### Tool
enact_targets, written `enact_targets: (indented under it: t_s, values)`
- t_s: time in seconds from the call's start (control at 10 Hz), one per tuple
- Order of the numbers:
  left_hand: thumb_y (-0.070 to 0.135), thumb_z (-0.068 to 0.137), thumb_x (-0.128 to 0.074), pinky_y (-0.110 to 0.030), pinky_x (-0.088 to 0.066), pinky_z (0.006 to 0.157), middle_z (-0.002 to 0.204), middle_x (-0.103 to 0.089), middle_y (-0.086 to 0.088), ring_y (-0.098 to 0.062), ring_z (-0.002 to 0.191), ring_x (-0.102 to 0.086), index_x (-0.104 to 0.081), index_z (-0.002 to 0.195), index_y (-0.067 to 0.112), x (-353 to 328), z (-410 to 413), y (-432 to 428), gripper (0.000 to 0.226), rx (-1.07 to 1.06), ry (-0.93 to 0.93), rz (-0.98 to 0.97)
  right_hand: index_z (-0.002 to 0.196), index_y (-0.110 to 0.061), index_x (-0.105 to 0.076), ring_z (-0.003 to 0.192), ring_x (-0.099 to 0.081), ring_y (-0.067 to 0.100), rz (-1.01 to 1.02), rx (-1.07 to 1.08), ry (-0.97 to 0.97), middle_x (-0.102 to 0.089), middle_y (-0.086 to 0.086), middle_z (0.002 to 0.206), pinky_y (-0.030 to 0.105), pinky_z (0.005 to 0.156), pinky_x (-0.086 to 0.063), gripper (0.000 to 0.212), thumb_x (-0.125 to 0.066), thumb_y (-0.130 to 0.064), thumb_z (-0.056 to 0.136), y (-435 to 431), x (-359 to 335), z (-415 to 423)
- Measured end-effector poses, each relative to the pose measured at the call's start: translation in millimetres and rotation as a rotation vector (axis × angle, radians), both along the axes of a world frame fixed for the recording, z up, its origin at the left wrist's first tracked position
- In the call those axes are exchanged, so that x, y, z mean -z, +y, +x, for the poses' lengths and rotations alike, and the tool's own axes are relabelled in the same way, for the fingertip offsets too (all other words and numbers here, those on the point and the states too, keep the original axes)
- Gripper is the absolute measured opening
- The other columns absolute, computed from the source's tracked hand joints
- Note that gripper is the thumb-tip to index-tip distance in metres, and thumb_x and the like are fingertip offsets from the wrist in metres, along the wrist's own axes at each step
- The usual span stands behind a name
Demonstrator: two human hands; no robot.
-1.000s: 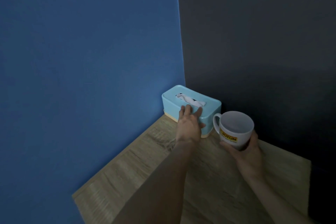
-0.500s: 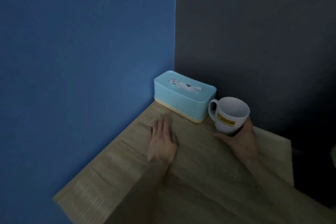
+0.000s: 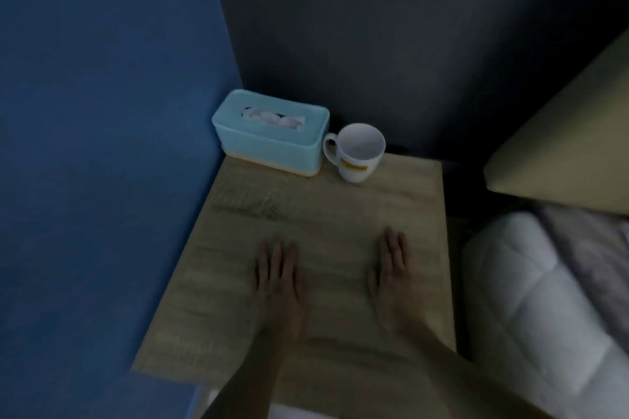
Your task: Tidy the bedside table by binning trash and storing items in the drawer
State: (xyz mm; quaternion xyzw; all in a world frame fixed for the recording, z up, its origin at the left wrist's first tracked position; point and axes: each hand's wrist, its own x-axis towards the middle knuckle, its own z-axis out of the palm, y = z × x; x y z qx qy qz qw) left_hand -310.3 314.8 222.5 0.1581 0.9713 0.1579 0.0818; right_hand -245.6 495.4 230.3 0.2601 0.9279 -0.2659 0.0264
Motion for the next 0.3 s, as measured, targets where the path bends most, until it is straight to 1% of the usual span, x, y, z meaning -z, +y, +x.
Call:
enact_targets:
  t_s: [0.1,0.2,0.3]
  values:
    - [0.039,0.099,-0.014,-0.044,-0.022,0.11,0.141,-0.048,-0.018,-0.041,0.129,-0.044,-0.05,0.134,0.01,-11.0,24.9,-15.1,0.058,0.077,-0.074,-0.081,0.143,0.0,-0.022,0.141,-0.002,0.021,0.041,-0.013,-0.002,-0.016,0.015,0.153,0.042,0.116,-0.017,0.071,-0.024,-0.041,0.086,-26.7,-5.6,29.4]
    - [0.031,0.085,-0.034,-0.047,-0.045,0.096,0.132,-0.058,-0.017,-0.041,0.117,-0.057,-0.054,0.128,0.009,-27.7,42.5,-25.4,0.053,0.201,-0.216,-0.248,0.144,0.002,-0.017,0.143,-0.003,0.027,0.027,-0.025,-0.123,-0.008,0.017,0.154,0.044,0.115,-0.022,0.072,-0.033,-0.038,0.087,-45.9,-19.9,52.4]
    - [0.026,0.091,-0.038,-0.054,-0.03,0.108,0.156,-0.024,-0.007,-0.036,0.142,-0.026,-0.033,0.144,0.016,-69.9,52.3,-27.2,0.055,0.38,-0.38,-0.228,0.147,-0.004,-0.007,0.145,0.0,0.028,-0.089,-0.094,-0.4,0.004,0.013,0.157,0.037,0.113,-0.025,0.074,-0.047,-0.031,0.09,-62.2,-58.3,69.3]
